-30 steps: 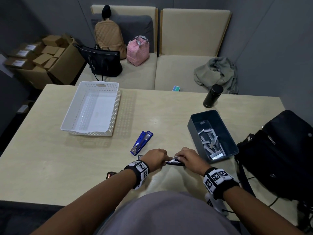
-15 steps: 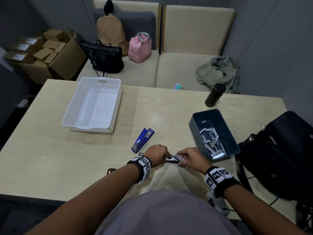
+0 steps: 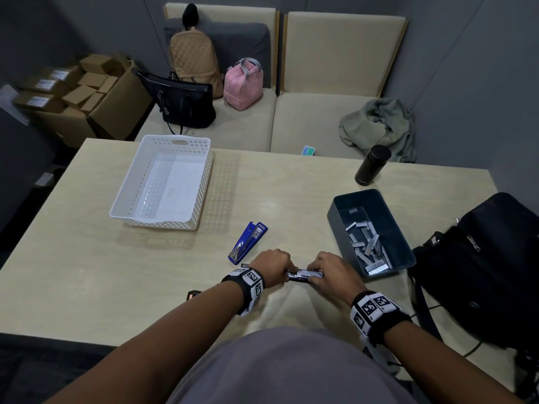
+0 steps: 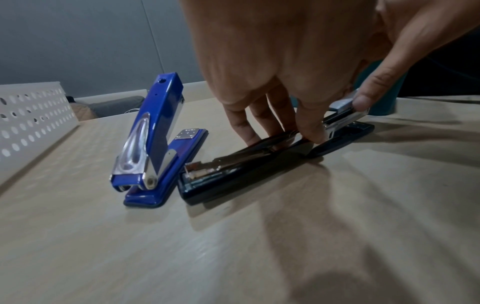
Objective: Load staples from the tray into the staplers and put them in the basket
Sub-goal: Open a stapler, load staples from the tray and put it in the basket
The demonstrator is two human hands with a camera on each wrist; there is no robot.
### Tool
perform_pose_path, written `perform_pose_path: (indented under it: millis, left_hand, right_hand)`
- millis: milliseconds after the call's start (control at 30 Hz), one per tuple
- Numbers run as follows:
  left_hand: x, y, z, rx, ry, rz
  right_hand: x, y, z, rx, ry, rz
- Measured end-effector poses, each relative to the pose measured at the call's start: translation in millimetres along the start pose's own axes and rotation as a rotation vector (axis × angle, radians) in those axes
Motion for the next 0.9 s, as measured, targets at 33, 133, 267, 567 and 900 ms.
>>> perform_pose_path:
  millis: [33,133,267,567,900]
  left_hand:
    - [-0.3,0.3,0.1,0.002,-0.001,0.0]
    - [-0.6,0.3,0.7,0.002,0.002,0.002]
    - [-0.9,-0.8,0.8,0.012,-0.002,0.012]
    - [-2.4,0.7,2.1,0.044,-0.018,0.016]
    - [-1.5,0.6,1.6,0.038,-0.027,0.025]
  right_hand:
    - [-0.3,-0.4,-1.8,-0.024,0.006,-0.015]
    - [1.2,-2.9,-2.8,-0.066,0.01,-0.033]
    - [3.8,-5.8,-4.8,-0.11,0.029,-0.014]
    - [4.9,-7.3,-6.4,-0.039,0.004,-0.025]
    - [5.2,-10.2,-3.1,-0.022,-0.034,-0.017]
Point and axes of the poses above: each hand's wrist, its own x-axis towards the middle knuckle, its own y-axis out of the back of the hand, z = x × y, the point moved 1 cm from there along x, towards the middle knuckle, and after that the axes turned 10 degrees about x, right-handed, at the moved point
